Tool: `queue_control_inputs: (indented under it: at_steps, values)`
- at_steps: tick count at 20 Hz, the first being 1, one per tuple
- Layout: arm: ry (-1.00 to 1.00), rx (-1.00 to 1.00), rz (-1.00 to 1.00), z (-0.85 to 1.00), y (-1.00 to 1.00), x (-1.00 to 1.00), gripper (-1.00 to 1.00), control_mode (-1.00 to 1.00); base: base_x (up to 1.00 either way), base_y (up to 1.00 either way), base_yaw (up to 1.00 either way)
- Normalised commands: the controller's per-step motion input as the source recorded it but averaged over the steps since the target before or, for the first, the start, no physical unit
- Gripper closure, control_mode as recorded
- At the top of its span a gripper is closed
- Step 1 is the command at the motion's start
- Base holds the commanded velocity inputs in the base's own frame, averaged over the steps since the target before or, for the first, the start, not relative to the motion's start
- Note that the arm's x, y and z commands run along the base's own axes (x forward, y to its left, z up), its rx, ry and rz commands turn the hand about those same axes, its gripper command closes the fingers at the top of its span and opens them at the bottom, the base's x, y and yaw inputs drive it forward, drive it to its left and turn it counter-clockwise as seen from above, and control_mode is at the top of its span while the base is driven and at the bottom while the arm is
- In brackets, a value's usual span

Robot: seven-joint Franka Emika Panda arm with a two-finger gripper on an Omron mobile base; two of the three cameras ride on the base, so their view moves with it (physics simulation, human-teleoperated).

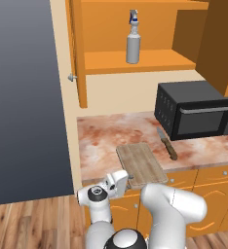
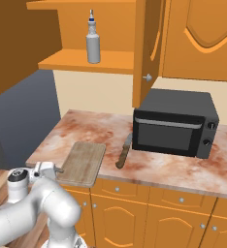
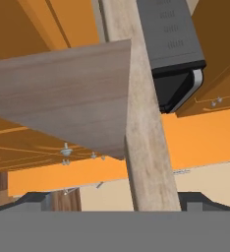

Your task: Move the cutting board and knife to the sink. Then move spray from the cabinet to the counter.

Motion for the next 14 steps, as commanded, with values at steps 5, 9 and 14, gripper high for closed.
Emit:
queue_control_inputs:
  at_steps: [5, 9, 14]
  values:
    - [0.00, 0.00, 0.00, 0.00, -0.11, 0.00, -1.00, -1.00, 0.00, 0.00, 0.00]
    - [0.00, 0.00, 0.00, 0.00, -0.10, 0.00, -1.00, -1.00, 0.00, 0.00, 0.00]
    - [0.00, 0.00, 0.00, 0.00, -0.08, 0.00, 1.00, -1.00, 0.00, 0.00, 0.00]
